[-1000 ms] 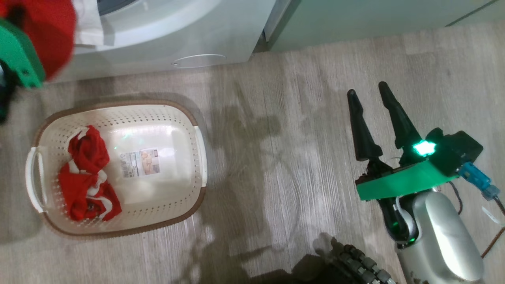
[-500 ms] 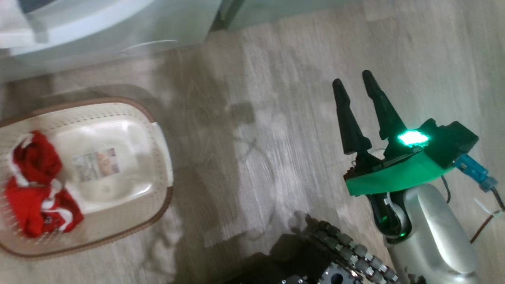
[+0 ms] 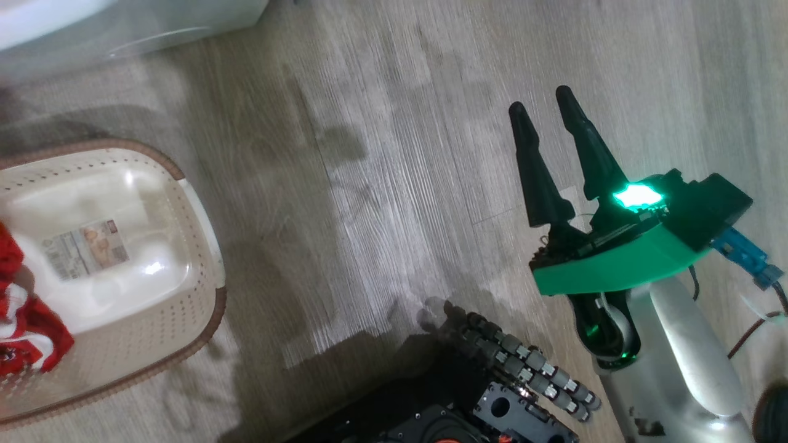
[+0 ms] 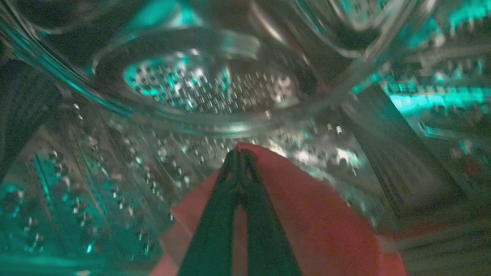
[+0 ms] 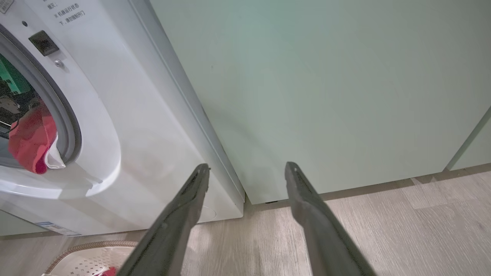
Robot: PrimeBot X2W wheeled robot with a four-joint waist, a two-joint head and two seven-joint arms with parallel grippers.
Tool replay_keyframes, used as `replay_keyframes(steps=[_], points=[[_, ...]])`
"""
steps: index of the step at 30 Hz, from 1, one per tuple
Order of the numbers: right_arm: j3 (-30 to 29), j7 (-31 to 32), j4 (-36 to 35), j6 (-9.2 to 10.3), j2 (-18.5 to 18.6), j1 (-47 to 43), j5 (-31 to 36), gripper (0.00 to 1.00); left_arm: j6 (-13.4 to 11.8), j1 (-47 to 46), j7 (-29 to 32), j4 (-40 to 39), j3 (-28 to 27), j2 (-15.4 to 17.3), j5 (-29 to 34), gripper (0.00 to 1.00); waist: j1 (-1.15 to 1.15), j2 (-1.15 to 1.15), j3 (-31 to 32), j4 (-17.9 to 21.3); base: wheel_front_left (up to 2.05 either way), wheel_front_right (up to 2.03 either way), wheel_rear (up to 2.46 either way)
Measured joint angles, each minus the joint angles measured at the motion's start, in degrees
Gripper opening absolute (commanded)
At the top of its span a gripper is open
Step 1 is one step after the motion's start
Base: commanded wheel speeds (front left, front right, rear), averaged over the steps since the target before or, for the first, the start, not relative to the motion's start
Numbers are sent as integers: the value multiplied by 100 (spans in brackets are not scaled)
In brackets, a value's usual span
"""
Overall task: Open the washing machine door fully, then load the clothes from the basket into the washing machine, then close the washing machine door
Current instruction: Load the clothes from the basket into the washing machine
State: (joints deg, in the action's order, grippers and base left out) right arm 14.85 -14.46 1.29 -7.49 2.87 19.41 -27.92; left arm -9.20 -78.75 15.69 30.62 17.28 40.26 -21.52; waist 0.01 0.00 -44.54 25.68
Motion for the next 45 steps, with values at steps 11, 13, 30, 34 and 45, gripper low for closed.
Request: replay_keyframes(steps=[11,13,30,34,45], points=[[-21,0,-31,0,-1,1,-29,100,147,-52,-1173,1063,-242,-304,-289,0,-1,0,-102,-86,0,0,0],[-35,0,-30,0,-1,1,4,100,171,84,-1206,1185,-242,-415,-374,0,-1,0,-76,-139,0,0,0],[-416,0,136,0,-1,-170,560,100,-97,1974,-2631,536,-268,-1215,-731,100,-1,0,788,-692,0,0,0],[-531,0,212,0,0,-309,697,100,-328,2739,-2820,-214,-275,-1358,-735,100,-1,0,1057,-860,0,0,0],[-858,1,302,0,2,-454,1081,100,-1188,4997,-2888,-2625,-170,-1528,-673,100,-1,1,1619,-1417,0,0,0]])
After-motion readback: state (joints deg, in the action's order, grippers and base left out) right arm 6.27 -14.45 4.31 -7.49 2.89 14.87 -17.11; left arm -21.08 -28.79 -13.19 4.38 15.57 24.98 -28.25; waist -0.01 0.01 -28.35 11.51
